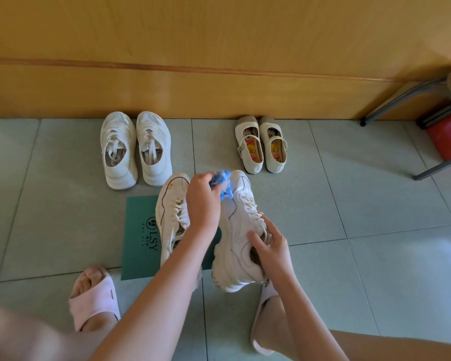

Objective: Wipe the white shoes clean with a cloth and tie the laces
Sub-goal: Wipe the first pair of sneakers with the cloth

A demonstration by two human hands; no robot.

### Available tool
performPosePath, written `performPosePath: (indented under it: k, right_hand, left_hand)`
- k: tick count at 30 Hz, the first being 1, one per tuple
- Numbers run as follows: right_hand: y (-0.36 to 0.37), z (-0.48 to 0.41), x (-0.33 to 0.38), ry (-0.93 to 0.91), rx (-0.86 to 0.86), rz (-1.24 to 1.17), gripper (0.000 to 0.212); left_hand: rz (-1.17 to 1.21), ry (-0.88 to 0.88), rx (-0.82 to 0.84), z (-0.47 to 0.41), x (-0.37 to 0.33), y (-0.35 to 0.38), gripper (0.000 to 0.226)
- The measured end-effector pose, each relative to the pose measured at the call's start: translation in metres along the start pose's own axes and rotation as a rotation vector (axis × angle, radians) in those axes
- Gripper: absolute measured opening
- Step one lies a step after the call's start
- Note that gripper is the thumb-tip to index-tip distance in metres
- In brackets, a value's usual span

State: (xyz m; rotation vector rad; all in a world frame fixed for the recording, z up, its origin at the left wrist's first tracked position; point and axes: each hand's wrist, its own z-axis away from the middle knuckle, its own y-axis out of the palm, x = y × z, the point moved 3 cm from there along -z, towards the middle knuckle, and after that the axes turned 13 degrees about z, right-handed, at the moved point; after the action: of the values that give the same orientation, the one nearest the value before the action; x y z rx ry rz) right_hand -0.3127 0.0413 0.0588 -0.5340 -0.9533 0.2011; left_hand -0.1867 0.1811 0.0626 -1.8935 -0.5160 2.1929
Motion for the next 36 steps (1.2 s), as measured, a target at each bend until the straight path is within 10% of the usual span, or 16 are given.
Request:
performPosePath:
  k: [27,36]
  right_hand:
    - [0.003,0.002,0.003,-0.022,0.018,-0.024,0.046]
    - [0.008,0.001,0.003,-0.008,-0.044,0.043,0.051]
  left_hand:
    - [0.025,0.080,0.021,0.006,-0.023,0.008,0.019]
    - [-0.365,0.182,0.394,-0.042,-0.028,0.037,0.033]
